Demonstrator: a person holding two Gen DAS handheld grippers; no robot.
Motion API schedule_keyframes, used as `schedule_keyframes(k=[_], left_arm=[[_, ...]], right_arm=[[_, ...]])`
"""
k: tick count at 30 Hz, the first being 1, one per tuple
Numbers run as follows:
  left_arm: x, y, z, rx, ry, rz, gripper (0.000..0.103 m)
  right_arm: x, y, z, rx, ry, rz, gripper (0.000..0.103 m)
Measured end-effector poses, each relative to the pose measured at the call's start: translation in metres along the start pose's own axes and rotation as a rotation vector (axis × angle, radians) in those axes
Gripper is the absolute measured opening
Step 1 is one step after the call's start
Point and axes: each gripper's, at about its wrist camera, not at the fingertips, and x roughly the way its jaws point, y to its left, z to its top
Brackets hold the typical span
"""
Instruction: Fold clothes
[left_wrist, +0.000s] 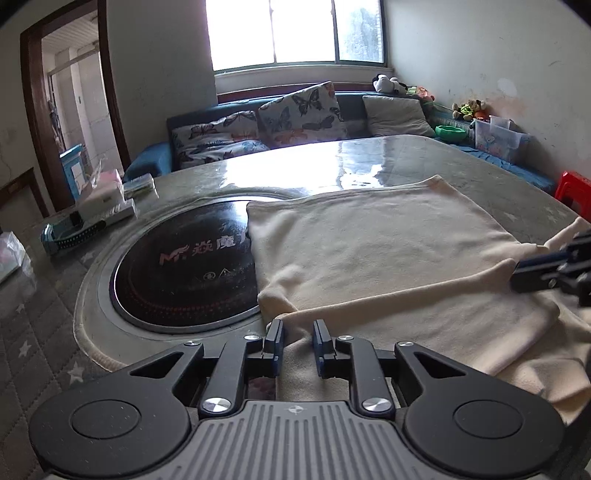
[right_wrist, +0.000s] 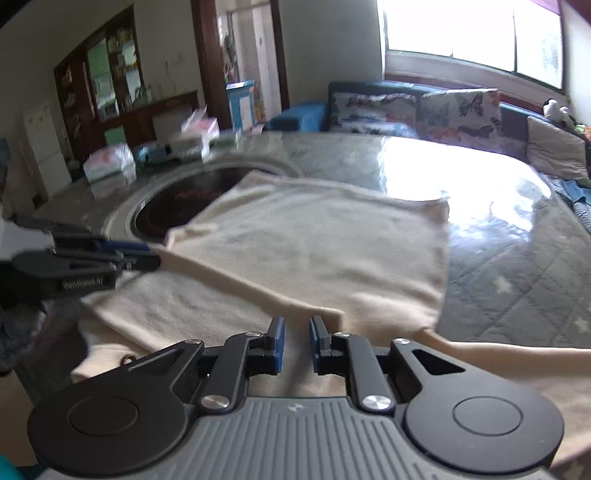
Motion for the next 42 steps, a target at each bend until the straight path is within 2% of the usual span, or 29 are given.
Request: schedule_keyframes(k=[1, 3, 4, 5, 7, 15, 19, 22, 30, 35, 36, 37, 38, 42], left_arm=[[-0.002, -0.001, 0.000, -0.001, -0.003, -0.001, 0.020], [-0.005, -0.002, 0.001, -0.002, -0.008, -0.003, 0.021], [-0.007, -0.004, 0.002, -0.001, -0.013, -0.004, 0.024], [-0.009, -0.006, 0.003, 0.000, -0.019, -0.006, 0.033], [-0.013, -0.009, 0.005, 0.002, -0.030, -0.010, 0.041], [-0.024, -0.029, 0.011, 0.030, -0.061, -0.037, 0.049], [-0.027, -0.036, 0.012, 0.037, -0.067, -0.028, 0.056], [-0.028, -0.039, 0.012, 0.040, -0.068, -0.023, 0.056], [-0.029, -0.043, 0.010, 0.047, -0.054, -0.008, 0.059], [-0.030, -0.046, 0.010, 0.052, -0.057, -0.004, 0.061], [-0.030, -0.047, 0.010, 0.053, -0.056, -0.003, 0.061], [-0.030, -0.047, 0.010, 0.054, -0.056, -0.002, 0.062], [-0.031, -0.047, 0.010, 0.054, -0.056, -0.001, 0.062], [-0.031, -0.047, 0.010, 0.056, -0.058, 0.003, 0.062]], right_arm=[[-0.004, -0.003, -0.001, 0.005, -0.005, -0.007, 0.022], [-0.011, -0.008, -0.004, 0.016, -0.015, -0.022, 0.023], [-0.017, -0.018, -0.008, 0.045, -0.018, -0.054, 0.023], [-0.022, -0.028, -0.012, 0.075, -0.021, -0.088, 0.023], [-0.030, -0.048, -0.021, 0.137, -0.018, -0.149, 0.023], [-0.070, -0.127, -0.058, 0.343, -0.054, -0.423, 0.024], [-0.078, -0.152, -0.071, 0.432, -0.080, -0.486, 0.031], [-0.083, -0.171, -0.080, 0.497, -0.099, -0.531, 0.032], [-0.080, -0.188, -0.087, 0.590, -0.148, -0.544, 0.032], [-0.076, -0.191, -0.089, 0.600, -0.180, -0.541, 0.030], [-0.074, -0.190, -0.089, 0.586, -0.179, -0.544, 0.028], [-0.073, -0.190, -0.088, 0.578, -0.178, -0.543, 0.016], [-0.072, -0.190, -0.088, 0.571, -0.177, -0.542, 0.009], [-0.080, -0.191, -0.088, 0.584, -0.211, -0.524, 0.005]])
